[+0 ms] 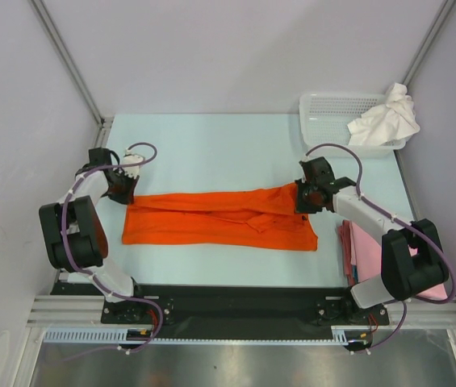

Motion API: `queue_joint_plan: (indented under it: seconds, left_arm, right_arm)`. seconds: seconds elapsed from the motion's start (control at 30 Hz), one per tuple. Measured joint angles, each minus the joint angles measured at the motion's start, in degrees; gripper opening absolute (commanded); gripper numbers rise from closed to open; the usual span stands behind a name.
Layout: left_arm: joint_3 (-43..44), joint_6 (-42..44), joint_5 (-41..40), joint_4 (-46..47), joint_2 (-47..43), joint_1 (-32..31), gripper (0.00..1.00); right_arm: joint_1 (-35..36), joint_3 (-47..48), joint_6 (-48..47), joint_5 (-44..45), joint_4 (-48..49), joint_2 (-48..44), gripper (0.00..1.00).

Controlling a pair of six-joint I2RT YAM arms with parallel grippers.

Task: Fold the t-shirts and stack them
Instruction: Fold the tshirt

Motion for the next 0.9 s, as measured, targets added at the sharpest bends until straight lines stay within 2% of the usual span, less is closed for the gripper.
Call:
queue_joint_plan:
  seconds: [0.1,0.17,0.2,0.23,0.27,0.3,0.37,0.47,0.6,0.73,0.9]
  left_arm:
    - [0.0,0.2,-0.3,0.3,0.0,0.0,0.02]
    - [0.0,0.7,-0.5,0.4,0.0,0.0,0.18]
    - [0.0,1.0,-0.7,0.4,0.0,0.0,0.33]
    - [0.0,1.5,-0.7,0.3,0.0,0.0,0.41]
    - [0.0,1.8,-1.0,0.2,0.0,0.0,0.51]
    - [0.0,2.1,-1.3,0.0,0.0,0.1,0.63]
    - [0.0,3.0,-1.7,-0.6,-0.3,0.5,0.7]
    - [0.3,3.6,-2.1,-2.4,-2.0,1.9,0.73]
    - [2.3,4.0,-1.9,-4.6,-5.0,2.5,0.65]
    - [3.0,4.0,-1.5,-4.4,-6.4,0.1,0.64]
    - [3.0,3.1,-1.0,-4.3,-5.0,-4.0,0.64]
  right_arm:
    - [0.0,-0.1,0.5,0.0,0.4,0.0,0.0]
    - [0.0,-0.8,1.1,-0.3,1.0,0.0,0.04]
    - [0.2,-1.2,1.3,-0.4,1.2,0.0,0.08]
    - [0.2,-1.7,1.7,-0.5,1.3,0.0,0.17]
    - [0.2,-2.1,2.3,-0.6,1.3,0.0,0.34]
    - [0.2,-2.3,2.8,-0.6,0.9,0.0,0.42]
    - [0.2,-2.4,3.4,0.5,-0.2,-0.1,0.48]
    - [0.2,-2.4,4.1,2.4,-2.4,-1.3,0.52]
    - [-0.3,-2.4,5.7,5.0,-5.2,-6.3,0.51]
    - [-3.5,-3.2,7.1,4.9,-5.0,-10.3,0.5]
    - [-5.1,-5.4,8.8,4.9,-5.4,-10.9,0.57]
